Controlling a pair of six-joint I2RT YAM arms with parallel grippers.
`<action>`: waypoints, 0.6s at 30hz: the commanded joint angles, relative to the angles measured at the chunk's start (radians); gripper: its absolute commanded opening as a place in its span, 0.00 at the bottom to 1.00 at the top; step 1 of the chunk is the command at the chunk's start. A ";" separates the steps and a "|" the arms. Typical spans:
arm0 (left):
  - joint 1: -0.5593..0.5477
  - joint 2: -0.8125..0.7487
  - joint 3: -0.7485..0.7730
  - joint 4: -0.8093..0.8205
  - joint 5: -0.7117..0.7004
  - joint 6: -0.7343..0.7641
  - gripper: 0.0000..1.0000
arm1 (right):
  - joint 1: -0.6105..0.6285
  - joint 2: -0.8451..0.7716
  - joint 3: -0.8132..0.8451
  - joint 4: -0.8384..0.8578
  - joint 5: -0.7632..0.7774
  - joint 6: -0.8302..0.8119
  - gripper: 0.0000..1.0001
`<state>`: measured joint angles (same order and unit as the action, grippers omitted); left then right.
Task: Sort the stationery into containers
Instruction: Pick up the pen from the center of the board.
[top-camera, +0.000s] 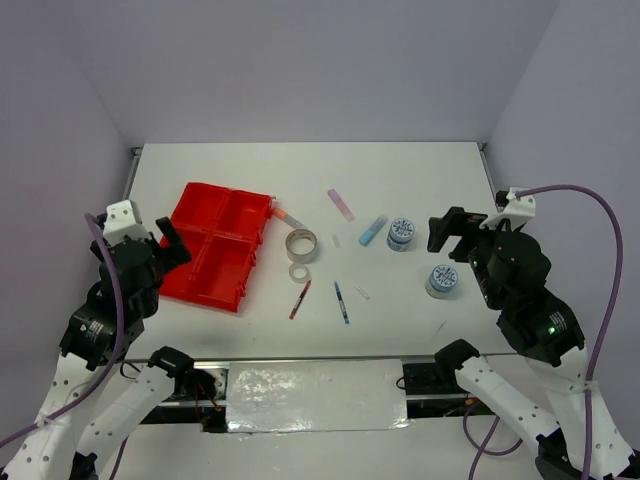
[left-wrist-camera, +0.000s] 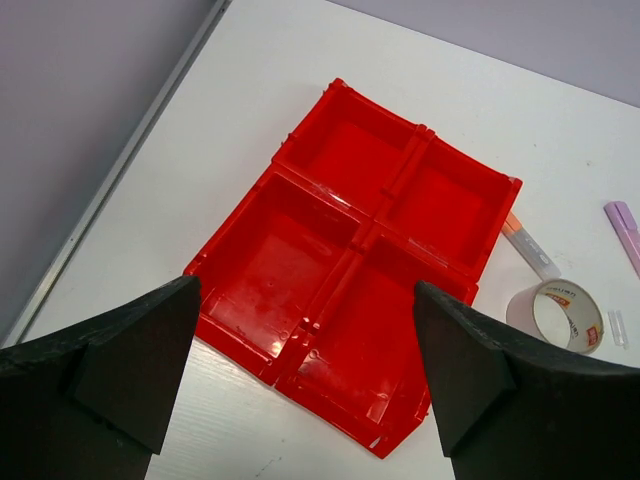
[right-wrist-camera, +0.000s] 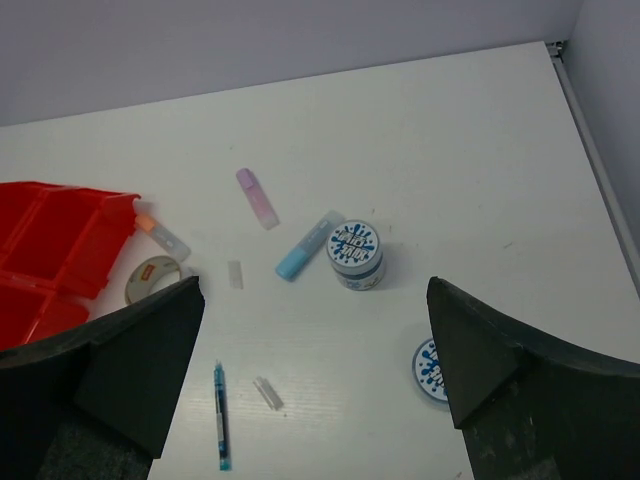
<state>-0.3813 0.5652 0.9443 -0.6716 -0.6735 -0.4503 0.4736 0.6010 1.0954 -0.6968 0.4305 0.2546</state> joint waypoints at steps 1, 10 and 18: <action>0.004 0.001 0.011 0.055 0.023 0.010 0.99 | 0.008 -0.009 0.032 0.005 0.040 0.025 1.00; 0.007 0.028 0.030 0.081 0.219 -0.024 0.99 | 0.008 0.103 0.023 0.016 -0.051 0.041 1.00; -0.078 0.268 -0.065 0.308 0.578 -0.192 0.99 | 0.014 0.378 0.038 0.008 -0.085 0.074 1.00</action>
<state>-0.3962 0.7033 0.9218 -0.5079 -0.2714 -0.5602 0.4767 0.9508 1.1206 -0.6968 0.3470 0.3038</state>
